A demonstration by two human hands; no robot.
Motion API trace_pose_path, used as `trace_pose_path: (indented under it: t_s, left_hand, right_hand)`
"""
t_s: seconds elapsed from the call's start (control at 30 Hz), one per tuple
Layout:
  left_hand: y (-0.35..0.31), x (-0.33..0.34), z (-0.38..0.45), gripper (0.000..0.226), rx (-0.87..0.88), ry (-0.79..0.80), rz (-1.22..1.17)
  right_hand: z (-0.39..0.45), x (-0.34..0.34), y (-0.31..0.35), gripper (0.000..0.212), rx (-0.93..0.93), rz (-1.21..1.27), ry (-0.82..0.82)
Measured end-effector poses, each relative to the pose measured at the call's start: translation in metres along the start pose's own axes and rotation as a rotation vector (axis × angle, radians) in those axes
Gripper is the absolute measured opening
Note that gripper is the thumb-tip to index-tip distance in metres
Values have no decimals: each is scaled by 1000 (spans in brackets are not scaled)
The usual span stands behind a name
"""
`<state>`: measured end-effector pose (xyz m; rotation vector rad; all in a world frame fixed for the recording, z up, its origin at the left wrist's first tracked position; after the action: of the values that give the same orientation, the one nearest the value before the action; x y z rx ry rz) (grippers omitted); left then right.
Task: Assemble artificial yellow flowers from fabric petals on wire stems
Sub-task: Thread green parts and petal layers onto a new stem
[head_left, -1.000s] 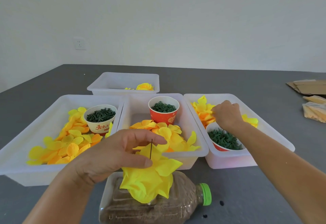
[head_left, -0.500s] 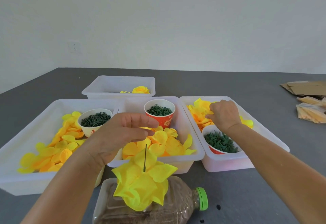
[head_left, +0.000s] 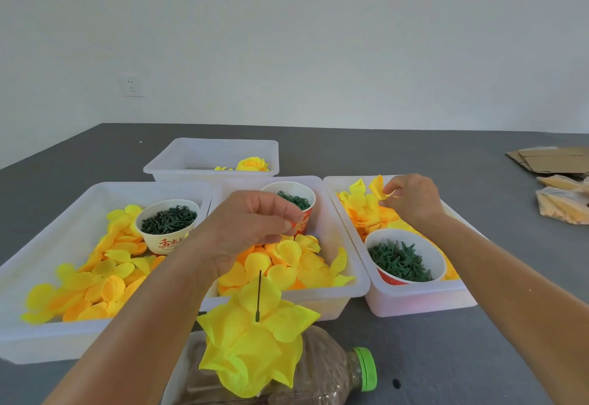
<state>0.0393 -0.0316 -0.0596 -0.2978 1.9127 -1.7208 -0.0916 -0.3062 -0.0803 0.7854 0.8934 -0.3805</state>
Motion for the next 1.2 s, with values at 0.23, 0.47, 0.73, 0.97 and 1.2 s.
trace_pose_path:
  t_s: [0.23,0.47,0.73,0.97,1.2]
  left_hand:
    - [-4,10,18,20,-25,8,18]
    - [-7,15,31,17,-20,-4,81]
    - [-2,16,32,16,-15,-6,84]
    - [1,16,35,15,-11,-1,84]
    - [-3,22,60,11,-37,-96,101]
  right_hand:
    - [-1,-4,8,21,22,-55,132]
    - [1,-9,12,36,54,-60,226]
    - [8,-11,-5,6,158,229,-14]
    - [4,0,-15,7,285,362,63]
    - [-16,9,5,7,221,806,256]
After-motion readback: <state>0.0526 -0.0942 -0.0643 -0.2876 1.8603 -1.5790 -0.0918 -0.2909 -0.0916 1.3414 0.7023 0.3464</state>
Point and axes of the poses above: each hand's wrist, its own z-axis towards the middle knuckle, its own x-axis out of the palm, y = z × x, the point moved 5 cm from there along z, towards the middle knuckle, and after that the axes turned 4 degrees about -x, right-handed, at the moved point
